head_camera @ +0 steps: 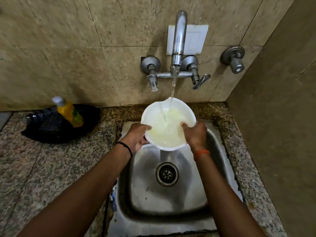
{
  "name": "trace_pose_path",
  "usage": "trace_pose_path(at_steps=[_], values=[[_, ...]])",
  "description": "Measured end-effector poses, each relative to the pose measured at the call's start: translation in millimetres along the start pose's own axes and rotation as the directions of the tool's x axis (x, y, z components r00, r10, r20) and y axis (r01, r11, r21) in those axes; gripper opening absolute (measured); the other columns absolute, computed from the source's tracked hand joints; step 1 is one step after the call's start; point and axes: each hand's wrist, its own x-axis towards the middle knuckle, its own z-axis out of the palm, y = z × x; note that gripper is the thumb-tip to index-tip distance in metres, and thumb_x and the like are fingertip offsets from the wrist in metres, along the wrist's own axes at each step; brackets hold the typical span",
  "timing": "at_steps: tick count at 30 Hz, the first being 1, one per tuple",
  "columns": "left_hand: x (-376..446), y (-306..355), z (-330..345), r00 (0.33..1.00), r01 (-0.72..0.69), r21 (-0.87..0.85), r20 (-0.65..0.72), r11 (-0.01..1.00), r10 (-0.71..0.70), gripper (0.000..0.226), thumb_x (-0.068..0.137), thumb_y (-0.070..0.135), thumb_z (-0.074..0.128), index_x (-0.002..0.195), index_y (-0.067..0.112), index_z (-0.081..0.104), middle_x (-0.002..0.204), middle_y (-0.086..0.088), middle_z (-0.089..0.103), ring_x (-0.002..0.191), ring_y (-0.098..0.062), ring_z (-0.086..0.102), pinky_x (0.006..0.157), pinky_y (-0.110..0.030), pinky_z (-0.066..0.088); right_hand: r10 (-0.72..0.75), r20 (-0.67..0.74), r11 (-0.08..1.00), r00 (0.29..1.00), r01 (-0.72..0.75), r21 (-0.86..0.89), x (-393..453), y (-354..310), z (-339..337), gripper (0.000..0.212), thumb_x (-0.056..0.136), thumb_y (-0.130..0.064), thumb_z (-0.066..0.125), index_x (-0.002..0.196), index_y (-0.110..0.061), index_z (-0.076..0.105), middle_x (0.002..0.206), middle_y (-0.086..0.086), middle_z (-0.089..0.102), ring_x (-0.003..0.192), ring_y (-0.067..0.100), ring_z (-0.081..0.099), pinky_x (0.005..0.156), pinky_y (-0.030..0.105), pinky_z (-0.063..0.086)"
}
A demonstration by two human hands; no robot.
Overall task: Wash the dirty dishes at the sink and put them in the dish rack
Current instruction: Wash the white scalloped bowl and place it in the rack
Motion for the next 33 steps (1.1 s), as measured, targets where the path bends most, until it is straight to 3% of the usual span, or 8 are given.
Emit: trace_pose_path(at_steps=[4,10,16,19,21,25,28,33], values=[[-4,-8,10,0.999,0.005,-0.023,-0.045,1.0,-0.006,0.035,0.093,0.004,0.052,0.128,-0.001,0.052,0.113,-0.02,0.061,0.095,-0.032,0.058,0.074,-0.042,0.052,-0.509,0.159,0.544,0.846,0.459,-0.703,3,2,17,0.088,0.086,-0.043,0.054,0.154,-0.013,0.008,0.16,0.018,0.008,0.148,0.035,0.007,0.118,0.049,0.0],[0,-7,11,0.994,-0.049,-0.023,-0.096,0.999,0.047,0.032,0.093,0.017,0.059,0.121,0.002,0.057,0.108,-0.02,0.065,0.091,-0.036,0.064,0.077,-0.047,0.055,-0.355,0.527,0.309,0.772,0.629,-0.713,-7,-4,34,0.085,0.089,-0.061,0.009,0.153,-0.006,-0.003,0.158,0.023,-0.017,0.146,0.036,-0.017,0.111,0.05,-0.025],[1,-6,4,0.992,-0.066,0.019,-0.106,0.998,0.067,0.017,0.092,0.02,0.059,0.1,0.005,0.063,0.076,-0.012,0.066,0.061,-0.025,0.063,0.045,-0.025,0.049,-0.386,0.736,0.709,0.557,0.689,-0.149,-23,-16,26,0.054,0.094,-0.002,0.044,0.146,-0.016,0.04,0.155,0.006,0.033,0.142,0.016,0.032,0.116,0.031,0.029],[5,0,10,0.976,-0.147,0.096,-0.145,0.984,0.16,0.021,0.09,0.019,0.06,0.104,0.004,0.064,0.094,-0.018,0.07,0.078,-0.032,0.068,0.064,-0.044,0.06,-0.309,0.589,0.951,0.746,0.225,0.213,-25,-24,12,0.036,0.093,0.006,0.05,0.125,-0.007,0.06,0.12,0.016,0.067,0.099,0.017,0.069,0.087,0.032,0.057],[5,11,18,0.939,-0.257,0.289,-0.151,0.922,0.309,0.027,0.09,0.018,0.057,0.109,0.001,0.065,0.106,-0.021,0.069,0.095,-0.036,0.067,0.082,-0.049,0.057,-0.101,0.386,0.908,0.917,-0.074,0.413,-17,-28,6,0.023,0.094,0.003,0.051,0.115,-0.003,0.06,0.1,0.024,0.07,0.063,0.019,0.072,0.059,0.028,0.06],[-9,46,45,0.822,-0.422,0.775,0.108,0.47,0.559,0.026,0.09,0.018,0.052,0.102,0.002,0.069,0.106,-0.02,0.069,0.099,-0.038,0.064,0.076,-0.035,0.05,-0.016,-0.147,0.893,0.989,0.08,0.443,18,-38,-17,0.015,0.088,-0.028,0.059,0.1,-0.019,0.06,0.096,0.009,0.069,0.076,0.019,0.07,0.076,0.047,0.058],[-19,60,67,0.721,-0.487,0.873,0.397,0.008,0.568,0.024,0.088,0.013,0.052,0.103,0.003,0.068,0.108,-0.02,0.068,0.1,-0.038,0.064,0.077,-0.037,0.05,-0.121,-0.118,0.933,0.986,0.153,0.325,34,-69,-26,0.044,0.088,-0.038,0.062,0.124,-0.015,0.055,0.11,0.001,0.064,0.106,0.019,0.062,0.097,0.041,0.05],[-22,69,87,0.624,-0.46,0.791,0.611,-0.403,0.487,0.027,0.093,0.009,0.048,0.117,0.011,0.061,0.116,-0.011,0.065,0.108,-0.03,0.063,0.081,-0.036,0.05,-0.195,-0.112,0.976,0.974,0.204,0.074,66,-94,-13,0.043,0.076,-0.046,0.059,0.093,-0.008,0.068,0.091,0.012,0.073,0.089,0.03,0.069,0.083,0.049,0.056]])
